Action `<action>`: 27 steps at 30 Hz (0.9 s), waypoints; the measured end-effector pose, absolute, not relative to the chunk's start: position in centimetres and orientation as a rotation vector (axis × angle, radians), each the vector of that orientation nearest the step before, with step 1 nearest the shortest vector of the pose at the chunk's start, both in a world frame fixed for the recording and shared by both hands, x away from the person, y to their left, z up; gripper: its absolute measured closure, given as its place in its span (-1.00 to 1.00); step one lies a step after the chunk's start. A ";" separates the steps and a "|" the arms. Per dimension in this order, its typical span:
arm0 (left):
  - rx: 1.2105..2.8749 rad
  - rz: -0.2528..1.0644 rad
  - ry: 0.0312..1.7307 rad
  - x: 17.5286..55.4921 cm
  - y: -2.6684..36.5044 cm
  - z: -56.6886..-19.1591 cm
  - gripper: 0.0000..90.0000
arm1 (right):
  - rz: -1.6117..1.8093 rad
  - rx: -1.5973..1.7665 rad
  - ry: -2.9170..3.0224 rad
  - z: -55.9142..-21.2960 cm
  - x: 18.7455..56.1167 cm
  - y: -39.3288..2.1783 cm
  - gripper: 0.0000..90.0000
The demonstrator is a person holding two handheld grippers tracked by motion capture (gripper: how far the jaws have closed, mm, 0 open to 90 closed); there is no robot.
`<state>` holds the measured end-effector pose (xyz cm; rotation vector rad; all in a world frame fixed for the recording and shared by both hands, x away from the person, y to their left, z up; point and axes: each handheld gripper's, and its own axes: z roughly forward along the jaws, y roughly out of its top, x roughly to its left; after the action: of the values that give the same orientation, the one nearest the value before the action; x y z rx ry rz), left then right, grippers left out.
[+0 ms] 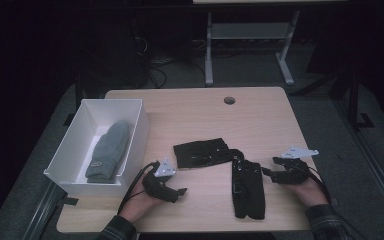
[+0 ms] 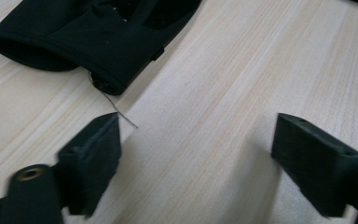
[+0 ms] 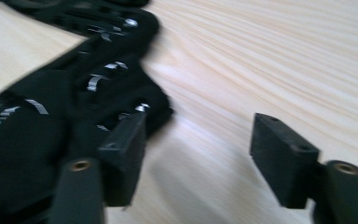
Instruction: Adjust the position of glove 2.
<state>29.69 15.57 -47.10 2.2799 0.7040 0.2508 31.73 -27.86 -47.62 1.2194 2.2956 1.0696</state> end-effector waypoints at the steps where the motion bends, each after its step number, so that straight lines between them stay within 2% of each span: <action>1: 2.279 0.250 0.711 29.7 15.5 -47.0 -0.50 | 1.048 1.239 2.286 -47.8 31.9 -28.0 -0.35; 2: 2.290 0.248 0.702 29.8 15.5 -46.8 -0.45 | 1.033 1.251 2.276 -47.9 32.0 -28.0 -0.39; 6: 2.287 0.248 0.682 30.2 15.1 -45.9 0.03 | 1.005 1.280 2.249 -48.2 32.3 -28.3 -0.51; 7: 2.289 0.245 0.686 30.5 15.0 -45.7 0.03 | 1.005 1.280 2.249 -48.2 32.3 -28.3 -0.51; 11: 2.303 0.242 0.711 32.3 14.3 -44.7 0.78 | 0.998 1.278 2.259 -48.2 32.4 -28.3 -0.59; 13: 2.294 0.272 0.760 33.6 13.8 -44.1 0.99 | 0.998 1.276 2.261 -48.2 32.4 -28.2 -0.62; 16: 2.278 0.289 0.794 34.9 13.3 -43.7 0.99 | 0.997 1.276 2.260 -48.2 32.4 -28.2 -0.62; 21: 2.273 0.327 0.847 39.3 12.0 -43.7 0.99 | 0.996 1.279 2.262 -48.2 32.4 -28.2 -0.64; 27: 2.273 0.348 0.916 41.6 11.7 -44.8 0.99 | 0.996 1.274 2.266 -48.2 32.4 -28.2 -0.65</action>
<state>41.64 11.71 -44.78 2.2727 0.9159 0.3479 32.43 -28.21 -48.23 1.2743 2.2659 0.9957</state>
